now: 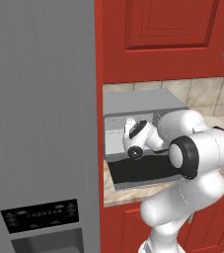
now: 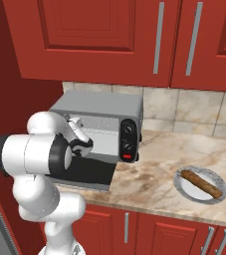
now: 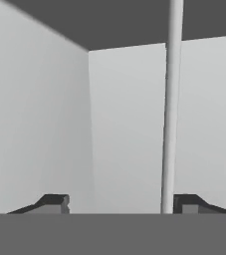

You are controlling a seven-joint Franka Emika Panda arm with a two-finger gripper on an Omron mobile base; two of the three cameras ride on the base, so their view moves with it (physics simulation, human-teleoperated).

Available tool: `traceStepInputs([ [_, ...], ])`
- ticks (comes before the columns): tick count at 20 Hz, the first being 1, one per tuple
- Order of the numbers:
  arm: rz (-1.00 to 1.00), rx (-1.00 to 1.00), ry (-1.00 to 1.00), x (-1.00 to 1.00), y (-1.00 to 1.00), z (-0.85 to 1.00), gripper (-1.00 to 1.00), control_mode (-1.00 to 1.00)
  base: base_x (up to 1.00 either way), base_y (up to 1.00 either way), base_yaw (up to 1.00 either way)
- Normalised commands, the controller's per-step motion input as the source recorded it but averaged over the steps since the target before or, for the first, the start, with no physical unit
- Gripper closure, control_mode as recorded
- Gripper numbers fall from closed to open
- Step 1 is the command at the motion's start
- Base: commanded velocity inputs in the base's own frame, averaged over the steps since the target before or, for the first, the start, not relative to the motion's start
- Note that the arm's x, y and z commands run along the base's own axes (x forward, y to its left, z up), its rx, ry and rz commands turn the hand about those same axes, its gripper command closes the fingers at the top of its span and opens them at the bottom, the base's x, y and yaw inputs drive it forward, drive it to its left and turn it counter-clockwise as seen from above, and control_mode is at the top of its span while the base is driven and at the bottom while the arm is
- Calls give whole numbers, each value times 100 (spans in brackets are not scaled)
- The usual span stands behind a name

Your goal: Pull the toaster oven rack outwards. Pick up the baguette from the plate and place it on the toaster oven rack. Close the toaster oven door fully and set the temperature to the lowest setting.

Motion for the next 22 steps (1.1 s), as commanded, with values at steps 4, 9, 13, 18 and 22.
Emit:
traceStepInputs([
  [4, 0, -1, 0, 6, 0, -16, 100, -100, 0, 0, 0],
  [9, -4, 6, 10, -4, -1, -5, 100, -100, 0, 0, 0],
  [13, -9, 12, 23, -16, -2, -8, 100, -100, 0, 0, 0],
  [18, -9, 10, 32, -16, 0, -14, 100, -100, 0, 0, 0],
  [22, -7, 5, 29, -23, 0, -25, 100, -100, 0, 0, 0],
])
